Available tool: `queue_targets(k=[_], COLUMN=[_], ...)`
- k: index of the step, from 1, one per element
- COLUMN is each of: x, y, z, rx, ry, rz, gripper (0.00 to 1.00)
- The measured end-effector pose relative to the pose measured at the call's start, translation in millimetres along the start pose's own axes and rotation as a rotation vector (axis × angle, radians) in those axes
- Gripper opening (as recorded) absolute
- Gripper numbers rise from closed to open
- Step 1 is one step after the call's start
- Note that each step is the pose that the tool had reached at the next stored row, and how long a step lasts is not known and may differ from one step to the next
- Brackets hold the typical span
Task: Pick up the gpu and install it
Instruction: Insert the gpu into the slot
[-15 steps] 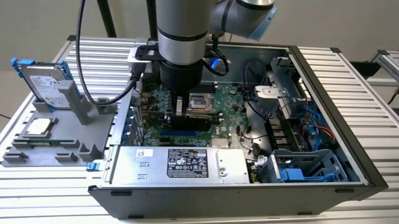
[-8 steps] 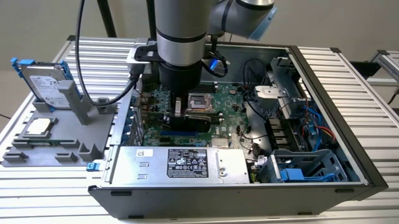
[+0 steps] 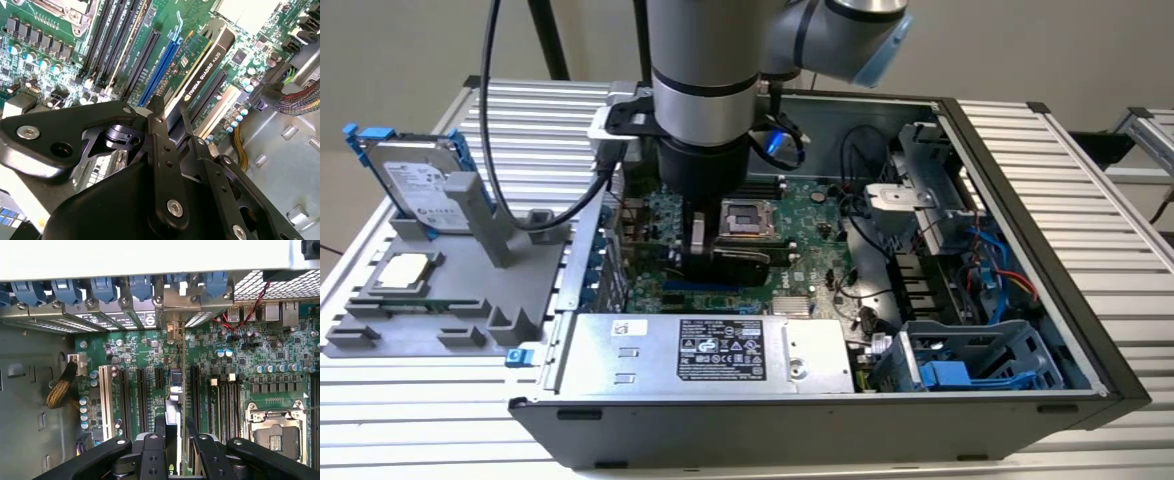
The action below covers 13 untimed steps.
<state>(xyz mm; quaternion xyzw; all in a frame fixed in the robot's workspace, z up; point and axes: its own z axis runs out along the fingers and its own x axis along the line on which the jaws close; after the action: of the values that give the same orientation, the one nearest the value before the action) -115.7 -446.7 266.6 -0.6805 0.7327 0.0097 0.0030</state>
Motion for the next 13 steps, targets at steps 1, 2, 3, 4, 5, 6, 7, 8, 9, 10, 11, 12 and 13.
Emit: queue_targets(k=[1, 2, 3, 4, 5, 6, 7, 8, 9, 10, 11, 12, 13], x=[0.0, 0.0, 0.0, 0.0, 0.0, 0.1, 0.1, 0.1, 0.1, 0.1, 0.1, 0.1, 0.1], y=[0.1, 0.2, 0.3, 0.5, 0.6, 0.9, 0.9, 0.9, 0.9, 0.9, 0.9, 0.9, 0.9], z=[0.1, 0.4, 0.8, 1.2, 1.5, 1.7, 1.7, 1.9, 2.0, 2.1, 2.3, 2.5, 2.7], rx=[0.0000, 0.0001, 0.0002, 0.0002, 0.0002, 0.0001, 0.0000, 0.0002, 0.0002, 0.0002, 0.0002, 0.0002, 0.0002], ry=[0.0002, 0.0000, -0.0002, -0.0002, -0.0002, 0.0001, 0.0001, -0.0002, -0.0001, -0.0001, -0.0002, -0.0002, -0.0002], rz=[0.001, 0.002, 0.003, 0.003, 0.004, 0.004, 0.004, 0.005, 0.005, 0.005, 0.005, 0.005, 0.005], gripper=[0.00, 0.00, 0.00, 0.00, 0.00, 0.00, 0.00, 0.00, 0.00, 0.00, 0.00, 0.00, 0.00])
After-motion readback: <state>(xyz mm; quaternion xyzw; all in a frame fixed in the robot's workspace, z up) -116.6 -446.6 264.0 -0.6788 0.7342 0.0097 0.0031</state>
